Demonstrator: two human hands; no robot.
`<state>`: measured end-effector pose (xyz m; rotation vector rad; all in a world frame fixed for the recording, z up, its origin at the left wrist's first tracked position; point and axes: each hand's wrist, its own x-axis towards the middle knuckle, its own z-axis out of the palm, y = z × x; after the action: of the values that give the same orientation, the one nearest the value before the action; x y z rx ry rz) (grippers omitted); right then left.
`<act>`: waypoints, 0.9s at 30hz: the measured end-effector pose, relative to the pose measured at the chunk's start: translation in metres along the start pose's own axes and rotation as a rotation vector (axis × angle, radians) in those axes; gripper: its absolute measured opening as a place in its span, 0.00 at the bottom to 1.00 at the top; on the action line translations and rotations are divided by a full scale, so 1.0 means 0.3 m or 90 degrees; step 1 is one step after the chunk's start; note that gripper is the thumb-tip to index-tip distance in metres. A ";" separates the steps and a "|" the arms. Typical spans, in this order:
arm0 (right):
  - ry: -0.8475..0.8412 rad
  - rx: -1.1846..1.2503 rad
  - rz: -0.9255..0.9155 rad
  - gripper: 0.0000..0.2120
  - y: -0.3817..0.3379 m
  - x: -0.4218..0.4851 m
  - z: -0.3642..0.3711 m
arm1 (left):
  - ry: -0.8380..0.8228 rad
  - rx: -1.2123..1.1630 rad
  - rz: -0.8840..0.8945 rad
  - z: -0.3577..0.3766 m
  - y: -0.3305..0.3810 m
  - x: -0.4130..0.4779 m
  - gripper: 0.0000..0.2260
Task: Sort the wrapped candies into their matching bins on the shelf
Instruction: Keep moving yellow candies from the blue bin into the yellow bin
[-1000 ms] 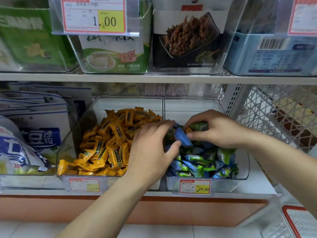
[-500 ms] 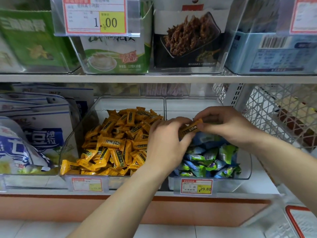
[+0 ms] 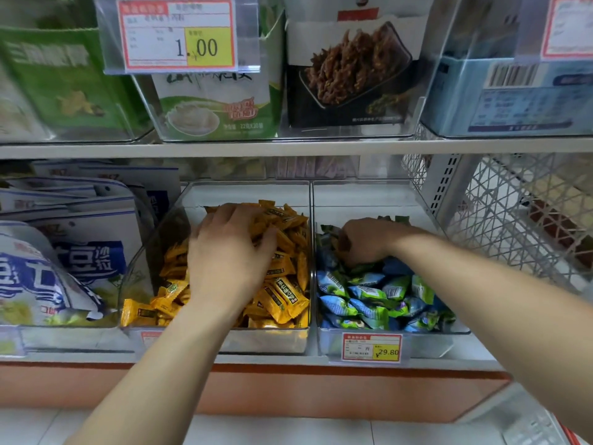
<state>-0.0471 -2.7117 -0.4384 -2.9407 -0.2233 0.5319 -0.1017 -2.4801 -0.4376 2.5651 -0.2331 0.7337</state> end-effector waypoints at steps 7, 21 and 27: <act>0.260 0.252 -0.039 0.04 0.032 -0.126 -0.045 | -0.033 -0.077 0.087 0.042 0.080 -0.027 0.17; 0.075 0.098 -0.010 0.14 0.026 0.126 -0.009 | -0.046 0.052 -0.048 0.024 -0.037 0.003 0.23; 0.085 0.034 0.011 0.15 0.026 0.169 0.052 | -0.011 -0.012 0.007 0.024 0.000 0.002 0.21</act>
<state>-0.0047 -2.7087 -0.4713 -2.9136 -0.1664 0.3360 -0.0979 -2.4835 -0.4427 2.5558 -0.2597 0.7100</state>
